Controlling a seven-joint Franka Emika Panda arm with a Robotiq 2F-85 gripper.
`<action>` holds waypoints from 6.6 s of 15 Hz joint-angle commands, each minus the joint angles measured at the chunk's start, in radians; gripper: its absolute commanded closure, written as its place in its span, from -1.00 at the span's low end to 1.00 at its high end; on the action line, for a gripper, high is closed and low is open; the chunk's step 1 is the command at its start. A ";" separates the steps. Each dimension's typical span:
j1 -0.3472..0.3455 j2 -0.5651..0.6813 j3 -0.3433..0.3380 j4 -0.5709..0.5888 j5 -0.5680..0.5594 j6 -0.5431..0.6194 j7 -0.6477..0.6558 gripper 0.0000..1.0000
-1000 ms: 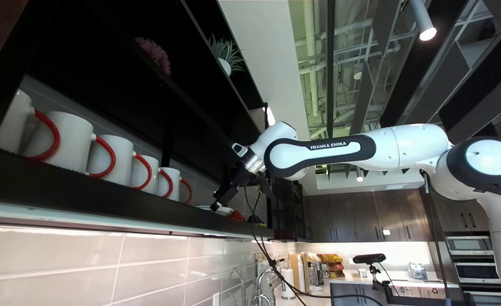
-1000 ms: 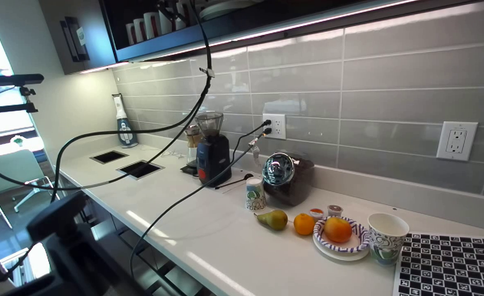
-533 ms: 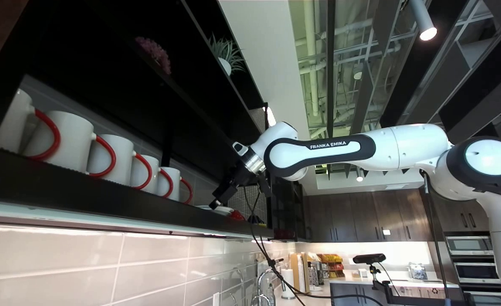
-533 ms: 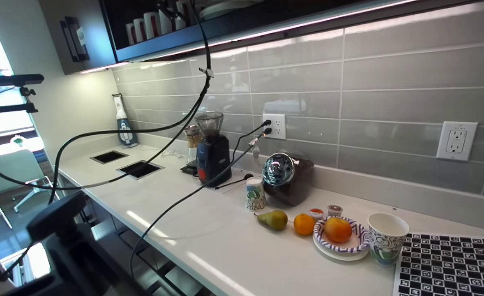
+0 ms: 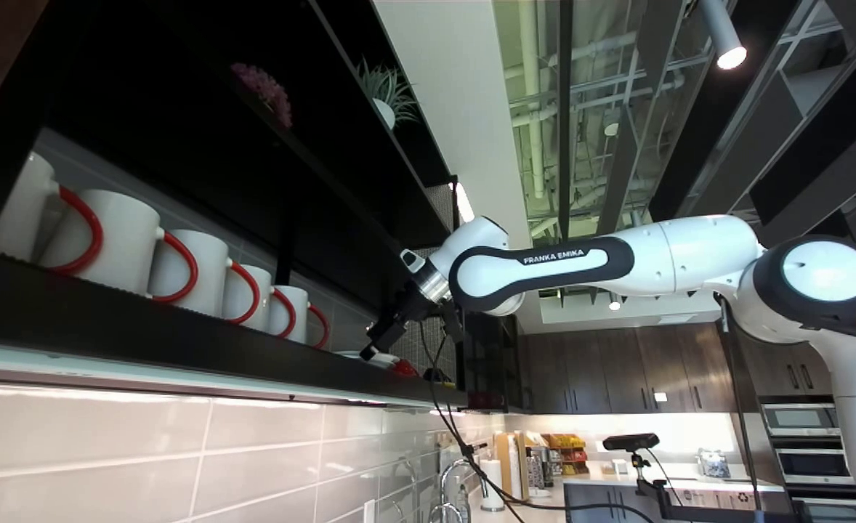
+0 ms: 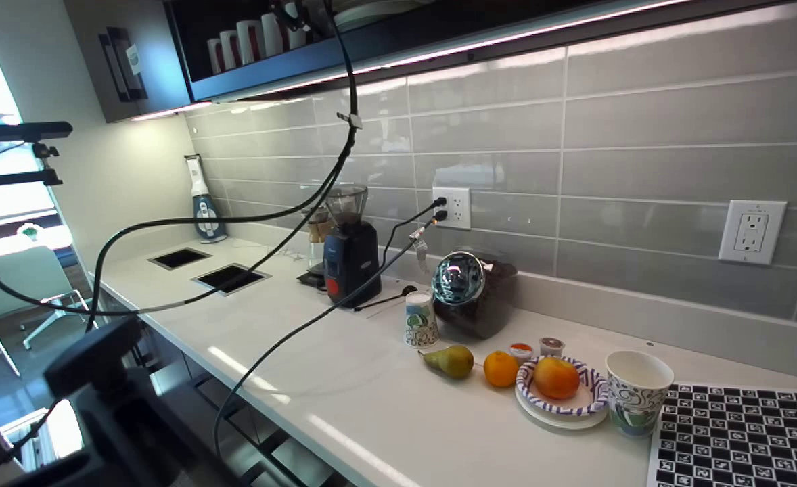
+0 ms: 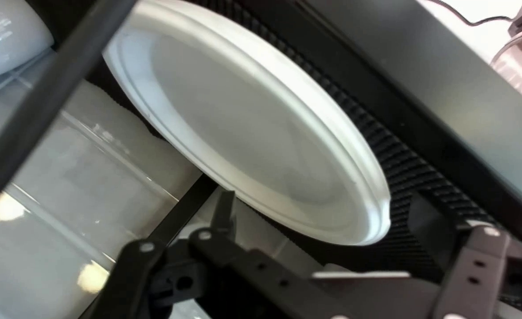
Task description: Put the white plates on the counter then unstack them.
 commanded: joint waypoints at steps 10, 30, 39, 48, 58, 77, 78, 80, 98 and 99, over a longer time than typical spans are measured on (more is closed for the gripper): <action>-0.021 0.027 0.008 0.012 -0.020 0.019 0.127 0.11; -0.233 -0.141 0.232 -0.082 -0.679 -0.157 1.181 0.97; -0.132 -0.249 0.183 -0.211 -0.528 -0.339 1.134 0.97; -0.156 -0.282 0.096 -0.420 -0.378 -0.229 1.151 0.97; -0.194 -0.260 0.102 -0.449 -0.364 -0.181 1.141 0.97; -0.129 0.325 -0.003 -0.479 -0.518 -0.236 1.140 0.97; -0.128 0.343 -0.012 -0.474 -0.507 -0.208 1.131 0.97; -0.124 0.379 -0.029 -0.464 -0.500 -0.157 1.122 0.97; -0.066 0.396 -0.040 -0.334 -0.333 -0.364 1.028 0.97; -0.066 0.415 -0.044 -0.331 -0.323 -0.358 1.020 0.97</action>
